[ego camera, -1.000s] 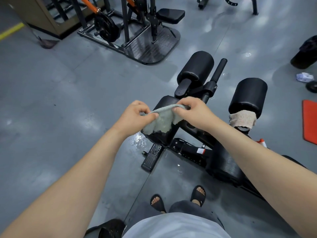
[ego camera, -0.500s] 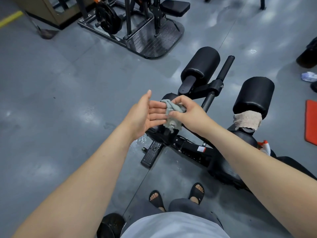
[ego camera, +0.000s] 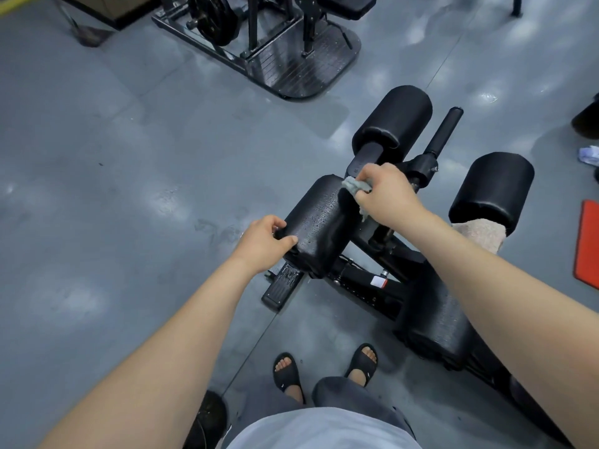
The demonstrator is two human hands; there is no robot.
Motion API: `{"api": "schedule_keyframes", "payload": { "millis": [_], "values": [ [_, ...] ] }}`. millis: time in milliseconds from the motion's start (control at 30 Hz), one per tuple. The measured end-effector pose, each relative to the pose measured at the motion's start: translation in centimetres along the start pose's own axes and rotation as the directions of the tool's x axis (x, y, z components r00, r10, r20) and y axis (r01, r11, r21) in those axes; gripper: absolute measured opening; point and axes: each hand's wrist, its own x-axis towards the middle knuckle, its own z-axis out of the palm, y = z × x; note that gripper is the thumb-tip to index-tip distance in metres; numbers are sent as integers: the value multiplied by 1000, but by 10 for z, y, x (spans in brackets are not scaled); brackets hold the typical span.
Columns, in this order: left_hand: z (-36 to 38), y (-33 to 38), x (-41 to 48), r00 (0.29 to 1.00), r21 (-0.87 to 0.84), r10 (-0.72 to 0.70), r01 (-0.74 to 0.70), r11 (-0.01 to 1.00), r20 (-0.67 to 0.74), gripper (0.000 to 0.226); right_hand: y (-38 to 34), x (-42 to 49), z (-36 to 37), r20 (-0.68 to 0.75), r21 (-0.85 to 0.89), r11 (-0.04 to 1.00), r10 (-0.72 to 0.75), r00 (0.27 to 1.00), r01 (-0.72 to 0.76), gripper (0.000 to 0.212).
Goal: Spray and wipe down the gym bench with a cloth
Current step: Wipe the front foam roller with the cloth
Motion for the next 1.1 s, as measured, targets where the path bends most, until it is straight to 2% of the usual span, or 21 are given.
{"api": "schedule_keyframes", "payload": {
  "millis": [67, 167, 267, 333, 400, 533, 733, 800, 900, 1000, 1100],
  "values": [
    [0, -3, 0, 1000, -40, -5, 5, 999, -12, 44, -1, 9, 15, 57, -68, 996, -48, 997, 51, 10],
    [0, -6, 2, 1000, -61, -6, 6, 998, -13, 43, -7, 12, 30, 173, -108, 988, -87, 981, 107, 18],
    [2, -11, 5, 999, -76, -22, 20, 997, -24, 40, -12, 13, 32, 178, -181, 978, -71, 982, 103, 14],
    [3, -12, 5, 999, -86, -27, 25, 996, -19, 40, -12, 13, 31, 182, -169, 983, -45, 982, 76, 8],
    [2, -12, 5, 999, -99, -32, 31, 995, -10, 39, -15, 8, 33, 192, -127, 991, -20, 981, 45, 11],
    [-2, -12, 6, 999, -129, -41, 41, 991, 4, 38, -30, -13, 44, 237, -111, 987, -89, 967, 118, 12],
    [-5, -9, 11, 999, -116, -31, 36, 993, 41, 35, -29, -38, 63, 203, -32, 980, -184, 962, 194, 17],
    [-5, -7, 11, 999, -99, -22, 26, 995, 46, 35, -24, -30, 61, 192, -17, 986, -161, 968, 167, 17],
    [-3, -5, 14, 999, -61, -2, 5, 998, 53, 34, -16, -4, 50, 147, -6, 998, -65, 987, 66, 41],
    [0, -9, 16, 999, -45, 6, -4, 999, 41, 33, -9, 18, 39, 58, -65, 998, 7, 998, -3, 23],
    [1, -19, 17, 999, -79, -21, 23, 997, 34, 31, -12, 23, 46, 42, -130, 990, -41, 998, 46, 19]
  ]
}}
